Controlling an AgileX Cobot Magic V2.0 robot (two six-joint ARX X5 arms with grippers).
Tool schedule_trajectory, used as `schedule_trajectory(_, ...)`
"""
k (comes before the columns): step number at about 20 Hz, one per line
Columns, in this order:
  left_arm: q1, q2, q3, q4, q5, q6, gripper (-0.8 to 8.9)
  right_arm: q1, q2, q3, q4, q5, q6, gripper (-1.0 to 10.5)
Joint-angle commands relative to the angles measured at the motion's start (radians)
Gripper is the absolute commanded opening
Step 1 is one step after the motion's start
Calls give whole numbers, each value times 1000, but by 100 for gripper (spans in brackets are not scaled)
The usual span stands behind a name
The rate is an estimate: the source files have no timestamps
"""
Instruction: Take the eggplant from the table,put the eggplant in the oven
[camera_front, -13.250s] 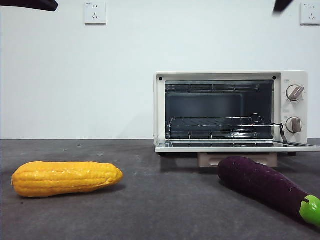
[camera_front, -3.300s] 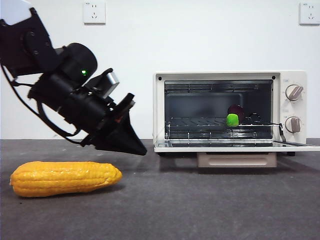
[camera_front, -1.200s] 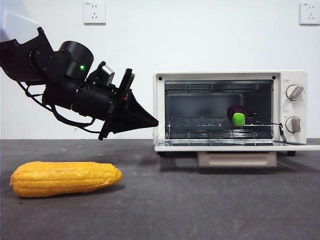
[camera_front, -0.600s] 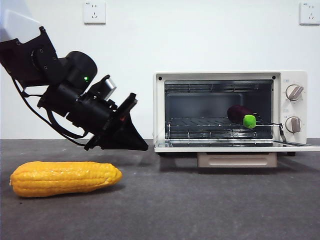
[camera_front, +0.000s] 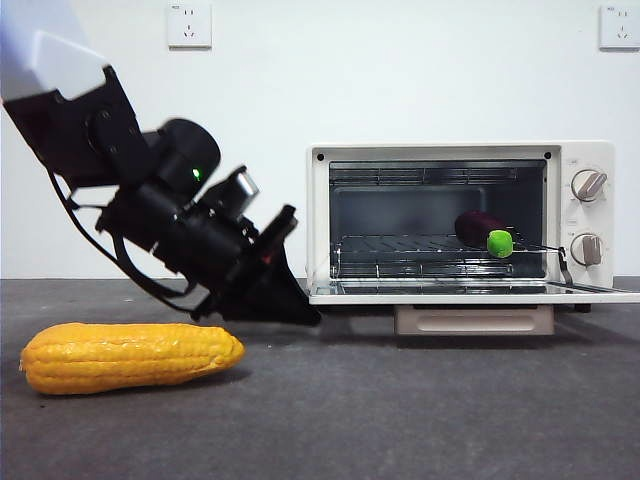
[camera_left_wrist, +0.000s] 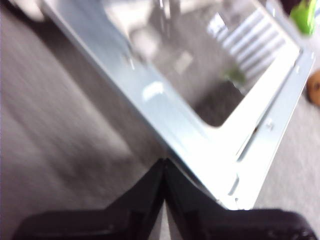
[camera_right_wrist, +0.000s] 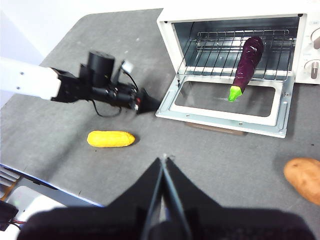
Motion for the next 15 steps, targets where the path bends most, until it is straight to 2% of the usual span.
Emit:
schedule_trajectory(1,-6,34,1,4,26,5,-8,1,-4,2,-24,-4,7,-12)
schedule_trajectory(3,-6,34,1,24,39,-3,-8,1,-4,2,-24,-4,7,-12)
schedule_trajectory(6,10,34,1,108,106,-90,-8,1,-4,2,-24,-3,7,-12)
schedule_trajectory(11,34,34,3,222,202,-183,-8,1,-4,2,-24,-3,7,-12)
schedule_trajectory(15,52,34,21,317,208,-258,-8,1,-4,2,-24,-3,7,-12)
